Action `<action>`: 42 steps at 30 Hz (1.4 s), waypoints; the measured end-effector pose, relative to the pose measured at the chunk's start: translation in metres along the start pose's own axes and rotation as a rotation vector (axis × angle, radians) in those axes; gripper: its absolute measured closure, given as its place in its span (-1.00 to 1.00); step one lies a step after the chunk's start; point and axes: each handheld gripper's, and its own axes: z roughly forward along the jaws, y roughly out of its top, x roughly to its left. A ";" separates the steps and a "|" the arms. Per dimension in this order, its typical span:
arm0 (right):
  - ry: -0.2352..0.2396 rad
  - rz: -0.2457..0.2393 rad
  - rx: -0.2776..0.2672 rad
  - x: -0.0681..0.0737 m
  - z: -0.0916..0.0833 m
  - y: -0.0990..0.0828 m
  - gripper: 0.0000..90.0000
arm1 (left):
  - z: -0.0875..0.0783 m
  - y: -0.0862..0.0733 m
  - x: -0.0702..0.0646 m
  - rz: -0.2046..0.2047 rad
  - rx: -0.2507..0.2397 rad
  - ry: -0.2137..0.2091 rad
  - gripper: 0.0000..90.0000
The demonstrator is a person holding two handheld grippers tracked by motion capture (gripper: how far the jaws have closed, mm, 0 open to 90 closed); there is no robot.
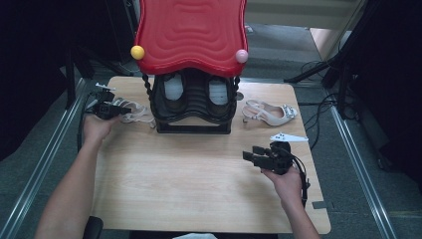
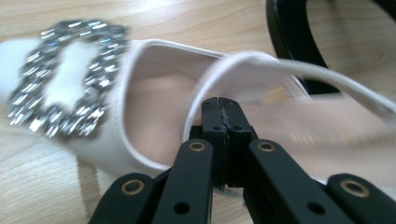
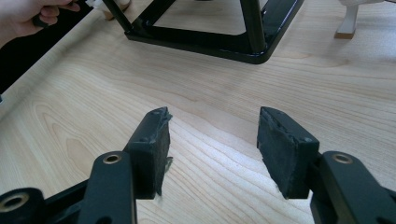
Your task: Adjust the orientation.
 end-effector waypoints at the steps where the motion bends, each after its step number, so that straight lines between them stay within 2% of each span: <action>1: -0.001 -0.001 0.001 0.000 0.000 0.000 0.01 | -0.001 -0.001 0.002 0.002 0.002 0.001 1.00; 4: -0.002 -0.004 -0.001 0.000 0.000 0.000 0.01 | -0.002 -0.002 0.004 -0.003 0.005 -0.002 1.00; 6: -0.002 -0.004 -0.001 0.001 0.000 0.000 0.01 | -0.003 -0.001 0.003 0.019 0.022 0.004 1.00; 10: 0.002 -0.011 0.001 0.002 0.001 0.001 0.01 | -0.004 -0.001 0.000 -0.011 0.018 -0.021 1.00; 13: 0.004 -0.013 0.002 0.003 0.001 0.001 0.01 | -0.010 0.001 -0.005 -0.018 0.005 -0.033 1.00; 16: 0.004 -0.016 0.004 0.004 0.002 0.002 0.01 | -0.022 0.000 -0.015 -0.025 -0.039 -0.028 1.00; 18: 0.003 -0.025 0.004 0.005 0.003 0.003 0.01 | -0.029 -0.001 -0.025 -0.006 -0.044 -0.019 1.00; 22: 0.012 -0.033 0.003 0.007 0.004 0.004 0.01 | -0.041 -0.009 -0.040 -0.006 -0.062 -0.029 1.00; 28: 0.021 -0.051 0.010 0.010 0.009 0.009 0.01 | -0.047 -0.029 -0.051 0.005 -0.050 -0.021 1.00; 33: 0.035 -0.062 0.012 0.014 0.012 0.012 0.02 | -0.043 -0.043 -0.044 -0.007 -0.021 0.013 1.00; 36: 0.042 -0.070 0.012 0.014 0.015 0.013 0.02 | -0.044 -0.046 -0.037 -0.015 -0.047 0.026 1.00; 40: 0.042 -0.069 0.010 0.014 0.016 0.015 0.02 | -0.047 -0.049 -0.028 -0.035 -0.050 0.022 1.00; 42: 0.038 -0.072 0.009 0.014 0.016 0.015 0.02 | -0.050 -0.049 -0.025 -0.029 -0.048 0.037 1.00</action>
